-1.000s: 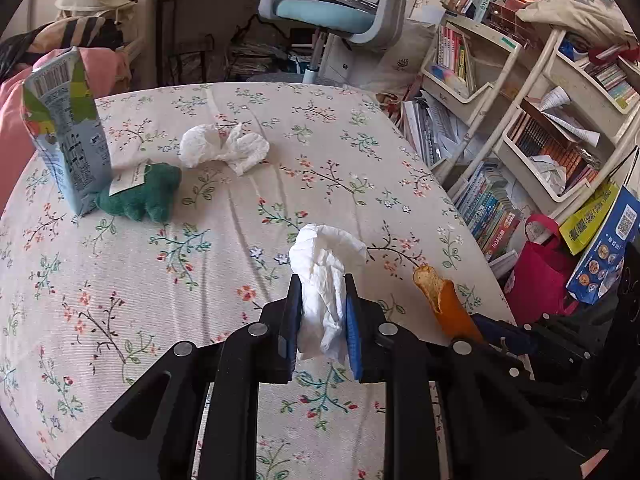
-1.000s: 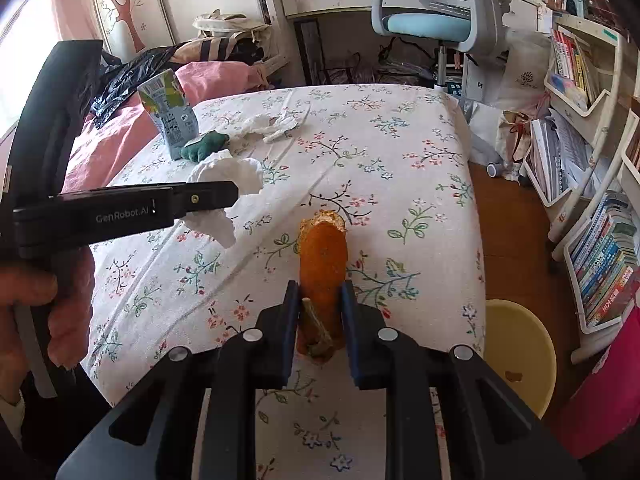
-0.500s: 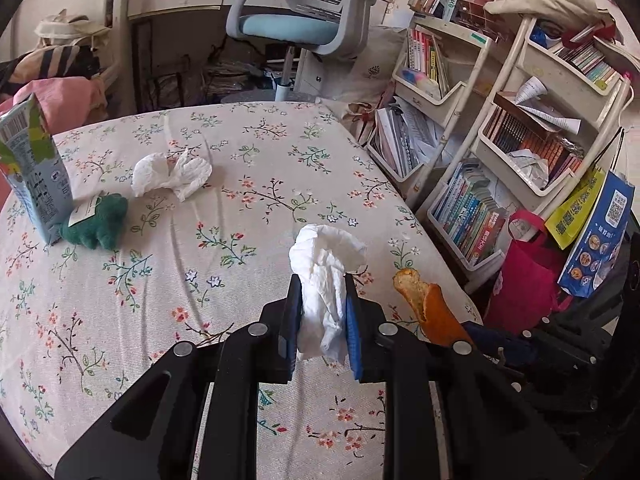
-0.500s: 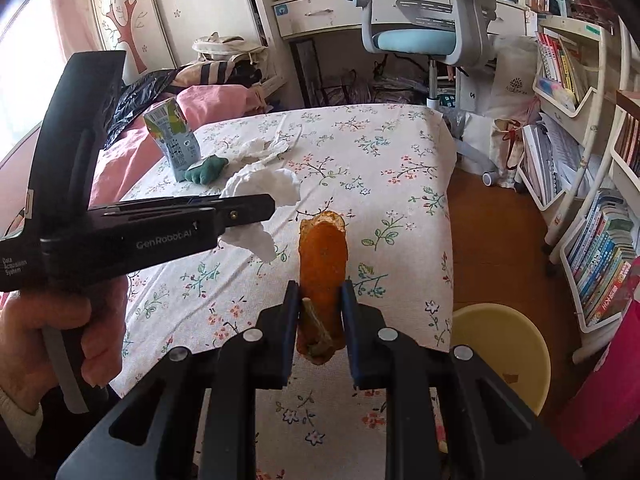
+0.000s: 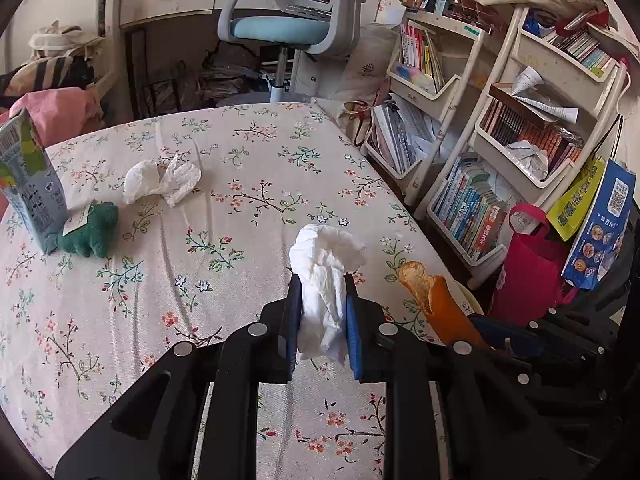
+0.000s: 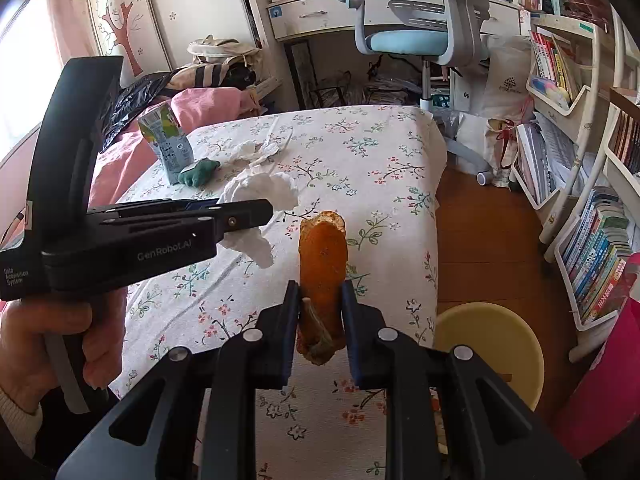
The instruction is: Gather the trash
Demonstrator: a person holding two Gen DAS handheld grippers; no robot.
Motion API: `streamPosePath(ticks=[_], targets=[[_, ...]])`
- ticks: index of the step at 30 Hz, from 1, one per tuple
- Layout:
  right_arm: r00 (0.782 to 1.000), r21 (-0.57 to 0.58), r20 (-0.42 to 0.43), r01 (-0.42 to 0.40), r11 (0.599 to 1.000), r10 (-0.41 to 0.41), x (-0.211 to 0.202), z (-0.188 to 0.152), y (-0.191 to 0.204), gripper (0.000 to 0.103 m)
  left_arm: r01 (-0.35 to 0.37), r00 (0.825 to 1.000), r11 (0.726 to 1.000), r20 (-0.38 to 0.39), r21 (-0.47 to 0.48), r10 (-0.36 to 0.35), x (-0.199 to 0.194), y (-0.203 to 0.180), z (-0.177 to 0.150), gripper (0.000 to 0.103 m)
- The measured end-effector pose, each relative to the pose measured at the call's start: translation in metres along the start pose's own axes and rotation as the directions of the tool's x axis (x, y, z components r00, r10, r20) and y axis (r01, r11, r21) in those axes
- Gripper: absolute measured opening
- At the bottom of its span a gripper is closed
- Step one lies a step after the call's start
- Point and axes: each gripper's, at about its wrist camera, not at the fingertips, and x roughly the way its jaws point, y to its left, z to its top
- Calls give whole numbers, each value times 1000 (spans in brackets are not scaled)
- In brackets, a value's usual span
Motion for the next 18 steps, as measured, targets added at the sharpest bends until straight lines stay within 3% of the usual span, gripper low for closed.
streamPosePath(ticks=[11, 18], targets=[[1000, 8, 4, 17, 1000, -17, -2, -1, -7, 22, -6, 1000, 1000, 8, 16, 6, -1, -7, 2, 19], [995, 45, 8, 99, 994, -99, -11, -6, -34, 22, 27, 999, 999, 17, 28, -28, 0, -23, 7, 19]])
